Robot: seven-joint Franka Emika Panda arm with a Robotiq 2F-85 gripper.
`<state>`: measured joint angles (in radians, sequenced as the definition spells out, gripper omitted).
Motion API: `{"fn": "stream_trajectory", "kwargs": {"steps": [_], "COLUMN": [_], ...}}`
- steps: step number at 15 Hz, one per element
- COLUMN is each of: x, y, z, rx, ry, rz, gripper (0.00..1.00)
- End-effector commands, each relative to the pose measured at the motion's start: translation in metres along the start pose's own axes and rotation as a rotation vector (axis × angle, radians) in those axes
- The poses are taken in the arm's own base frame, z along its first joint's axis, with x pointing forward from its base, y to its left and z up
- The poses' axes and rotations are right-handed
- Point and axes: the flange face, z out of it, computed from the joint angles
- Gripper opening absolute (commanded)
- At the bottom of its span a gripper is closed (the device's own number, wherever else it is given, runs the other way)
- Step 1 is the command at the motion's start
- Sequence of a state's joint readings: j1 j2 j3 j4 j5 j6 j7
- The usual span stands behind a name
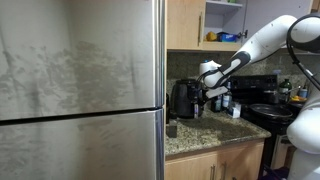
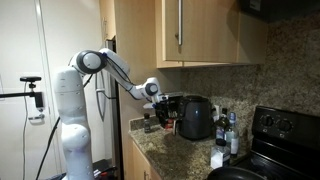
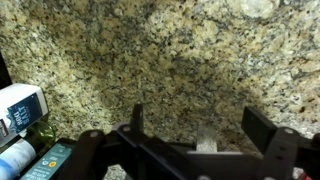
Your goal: Open the bottom compartment of the airfryer.
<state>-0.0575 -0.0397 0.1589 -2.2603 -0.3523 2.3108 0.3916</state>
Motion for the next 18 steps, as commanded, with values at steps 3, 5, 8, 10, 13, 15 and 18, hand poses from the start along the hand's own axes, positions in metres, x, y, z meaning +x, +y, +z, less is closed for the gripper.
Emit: {"fn": "stream_trajectory", "kwargs": {"steps": [3, 5, 8, 10, 13, 15, 18], "x": [0.015, 0.037, 0.058, 0.070, 0.078, 0.072, 0.082], "y": [0.001, -0.001, -0.006, -0.008, -0.010, -0.008, -0.012], "z": [0.009, 0.016, 0.023, 0.035, 0.048, 0.047, 0.055], "rx": [-0.008, 0.016, 0.079, 0.086, 0.127, 0.113, 0.132], "ry": [-0.007, 0.067, 0.138, 0.158, 0.176, 0.162, 0.157], "rz": [0.003, 0.010, 0.043, 0.052, 0.084, 0.069, 0.070], "gripper": [1.00, 1.00, 1.00, 1.00, 1.00, 1.00, 1.00]}}
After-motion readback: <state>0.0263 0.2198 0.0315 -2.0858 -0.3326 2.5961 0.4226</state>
